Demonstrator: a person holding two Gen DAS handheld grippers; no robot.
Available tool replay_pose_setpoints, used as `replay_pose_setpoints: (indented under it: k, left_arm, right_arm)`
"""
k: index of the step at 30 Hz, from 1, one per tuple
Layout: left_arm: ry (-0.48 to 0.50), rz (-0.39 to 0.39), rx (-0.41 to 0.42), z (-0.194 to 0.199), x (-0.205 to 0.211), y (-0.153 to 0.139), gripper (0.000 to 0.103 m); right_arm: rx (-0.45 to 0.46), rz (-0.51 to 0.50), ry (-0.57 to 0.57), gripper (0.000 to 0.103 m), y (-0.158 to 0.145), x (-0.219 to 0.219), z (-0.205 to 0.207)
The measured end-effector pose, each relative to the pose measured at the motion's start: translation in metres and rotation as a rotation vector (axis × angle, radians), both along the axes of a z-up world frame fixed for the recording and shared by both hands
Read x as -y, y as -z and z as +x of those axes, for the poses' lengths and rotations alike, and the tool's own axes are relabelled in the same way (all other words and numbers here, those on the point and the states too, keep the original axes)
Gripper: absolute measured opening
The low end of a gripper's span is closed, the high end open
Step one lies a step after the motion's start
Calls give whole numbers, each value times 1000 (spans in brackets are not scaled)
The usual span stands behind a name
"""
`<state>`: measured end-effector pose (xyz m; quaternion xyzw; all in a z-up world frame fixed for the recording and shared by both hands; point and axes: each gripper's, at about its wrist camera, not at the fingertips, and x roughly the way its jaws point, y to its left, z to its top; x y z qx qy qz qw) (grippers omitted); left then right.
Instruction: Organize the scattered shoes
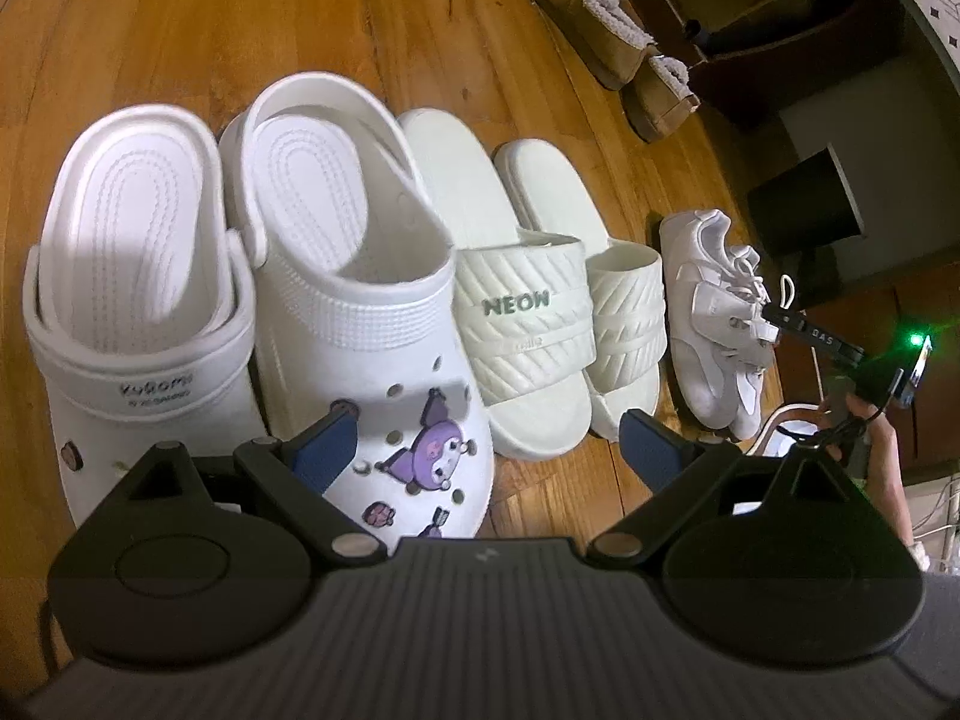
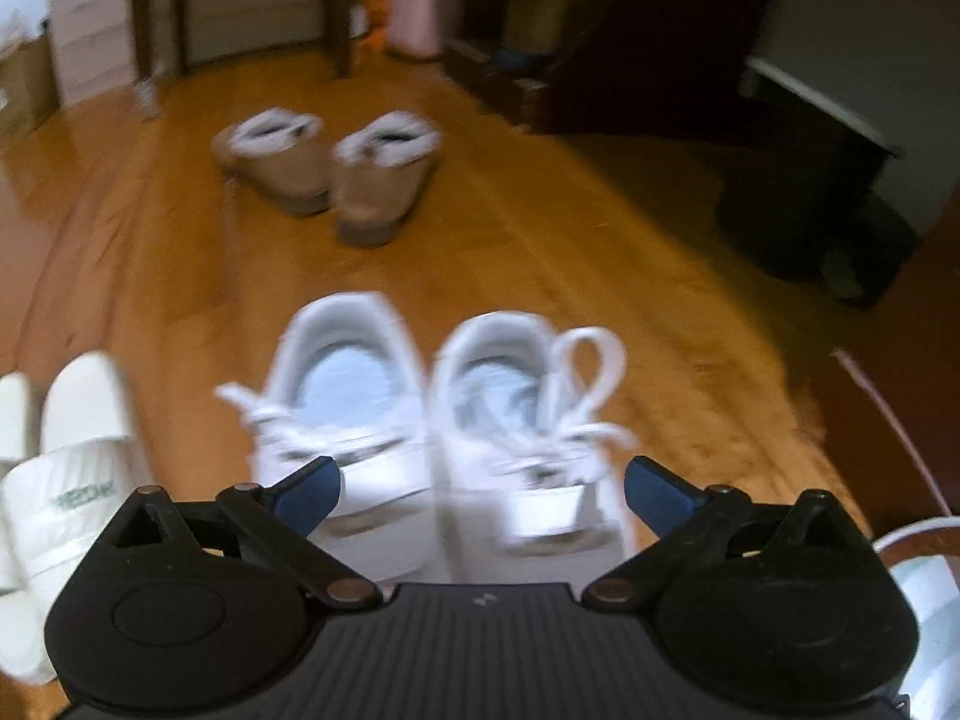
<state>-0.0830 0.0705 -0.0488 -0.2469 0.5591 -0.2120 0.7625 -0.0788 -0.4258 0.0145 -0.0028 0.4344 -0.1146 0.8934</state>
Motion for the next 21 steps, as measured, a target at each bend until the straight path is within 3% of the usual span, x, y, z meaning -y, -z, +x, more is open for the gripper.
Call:
replay_pose_setpoints:
  k: [6, 9, 12, 14, 15, 16, 17, 19, 20, 21]
  left_arm:
    - [21, -7, -17, 7, 10, 1, 95]
    - [32, -7, -19, 9, 15, 2, 95]
    - [33, 2, -23, 11, 19, 2, 95]
    - [31, 7, -23, 12, 21, 1, 95]
    - [29, 10, -24, 13, 22, 1, 95]
    - [28, 11, -26, 13, 22, 0, 95]
    - [28, 10, -26, 13, 23, -1, 95]
    - [23, 8, -28, 15, 23, -5, 95]
    - [17, 10, -29, 16, 23, -9, 95]
    - [10, 13, -25, 16, 22, -13, 95]
  right_arm:
    - [8, 135, -12, 103, 39, 26, 28]
    - [34, 111, -75, 101, 46, 18, 34]
    - [36, 152, -103, 80, 43, 15, 35]
    - [42, 163, -93, 53, 40, 16, 40]
    - [43, 194, -83, 34, 40, 20, 44]
    - [38, 265, -69, 22, 41, 26, 49]
    - [31, 327, -47, 19, 43, 30, 54]
    - [25, 323, -23, 19, 45, 29, 61]
    - [23, 316, -20, 22, 45, 28, 62]
    - [19, 274, -22, 32, 43, 26, 63]
